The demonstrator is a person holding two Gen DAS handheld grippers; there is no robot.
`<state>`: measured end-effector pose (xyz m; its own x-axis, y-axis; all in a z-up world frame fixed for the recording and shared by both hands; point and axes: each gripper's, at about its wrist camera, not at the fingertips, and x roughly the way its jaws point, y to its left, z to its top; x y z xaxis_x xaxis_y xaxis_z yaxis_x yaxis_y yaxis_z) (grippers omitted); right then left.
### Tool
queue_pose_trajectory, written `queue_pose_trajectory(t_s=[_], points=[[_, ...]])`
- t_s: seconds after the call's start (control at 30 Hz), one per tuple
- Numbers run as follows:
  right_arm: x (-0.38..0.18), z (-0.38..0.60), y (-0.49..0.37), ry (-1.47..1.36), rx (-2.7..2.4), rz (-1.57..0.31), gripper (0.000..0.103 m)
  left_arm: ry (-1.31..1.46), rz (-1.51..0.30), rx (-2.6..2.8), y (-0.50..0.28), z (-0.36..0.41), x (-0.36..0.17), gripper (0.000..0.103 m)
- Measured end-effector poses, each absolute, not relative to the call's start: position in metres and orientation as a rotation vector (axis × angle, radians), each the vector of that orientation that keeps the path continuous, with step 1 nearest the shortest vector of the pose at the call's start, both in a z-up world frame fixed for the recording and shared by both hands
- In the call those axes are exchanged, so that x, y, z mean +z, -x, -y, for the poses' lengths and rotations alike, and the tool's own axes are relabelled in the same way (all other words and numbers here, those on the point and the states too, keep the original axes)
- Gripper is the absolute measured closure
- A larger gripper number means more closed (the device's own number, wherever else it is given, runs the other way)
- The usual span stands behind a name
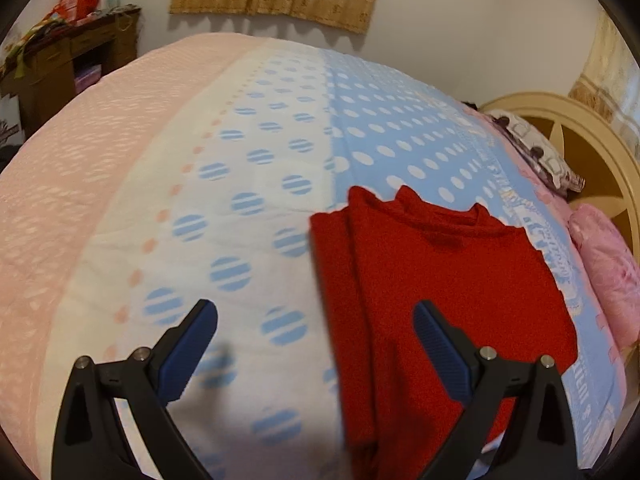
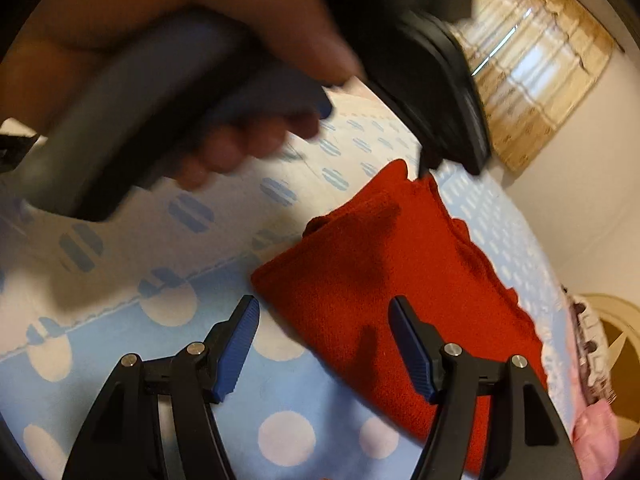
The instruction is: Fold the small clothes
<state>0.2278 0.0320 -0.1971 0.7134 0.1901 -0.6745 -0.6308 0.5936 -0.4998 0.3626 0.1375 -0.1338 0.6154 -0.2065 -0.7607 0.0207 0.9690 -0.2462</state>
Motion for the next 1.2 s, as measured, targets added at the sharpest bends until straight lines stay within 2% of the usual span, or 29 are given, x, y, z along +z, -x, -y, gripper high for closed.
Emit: queue_pose_trajectory(t_s=[0.33, 0.5, 0.6, 0.63, 0.7, 0.77, 0.87, 0.93, 0.97, 1.03, 1.13, 1.2], points=[[-0.205, -0.034, -0.226, 0.818, 0.475, -0.558, 0.035, 0.247, -0.965, -0.133, -0.405, -0.134, -0.160, 0.005], [-0.204, -0.030, -0.230, 0.791, 0.456, -0.558, 0.035, 0.279, -0.983, -0.160, -0.411, -0.132, -0.169, 0.017], [-0.205, -0.033, -0.228, 0.801, 0.450, -0.544, 0.037, 0.265, -0.985, -0.158, -0.415, -0.128, -0.170, 0.020], [-0.205, -0.034, -0.227, 0.805, 0.454, -0.543, 0.042, 0.263, -0.986, -0.163, -0.416, -0.127, -0.170, 0.026], [-0.207, -0.036, -0.225, 0.810, 0.458, -0.545, 0.050, 0.260, -0.991, -0.171, -0.420, -0.125, -0.169, 0.030], [-0.208, -0.037, -0.225, 0.810, 0.455, -0.557, 0.065, 0.272, -0.991, -0.175, -0.421, -0.126, -0.169, 0.037], [-0.210, -0.035, -0.227, 0.807, 0.447, -0.564, 0.073, 0.289, -0.995, -0.184, -0.422, -0.127, -0.170, 0.044], [-0.210, -0.036, -0.226, 0.812, 0.443, -0.563, 0.081, 0.307, -1.003, -0.203, -0.423, -0.128, -0.171, 0.054], [-0.210, -0.036, -0.225, 0.813, 0.442, -0.562, 0.084, 0.316, -1.004, -0.208, -0.423, -0.128, -0.171, 0.056], [-0.210, -0.035, -0.225, 0.813, 0.440, -0.559, 0.089, 0.342, -1.010, -0.230, -0.424, -0.129, -0.171, 0.068], [-0.207, -0.031, -0.226, 0.801, 0.438, -0.550, 0.092, 0.356, -1.007, -0.246, -0.423, -0.127, -0.170, 0.085], [-0.203, -0.029, -0.225, 0.788, 0.438, -0.541, 0.092, 0.345, -0.998, -0.251, -0.423, -0.125, -0.167, 0.087]])
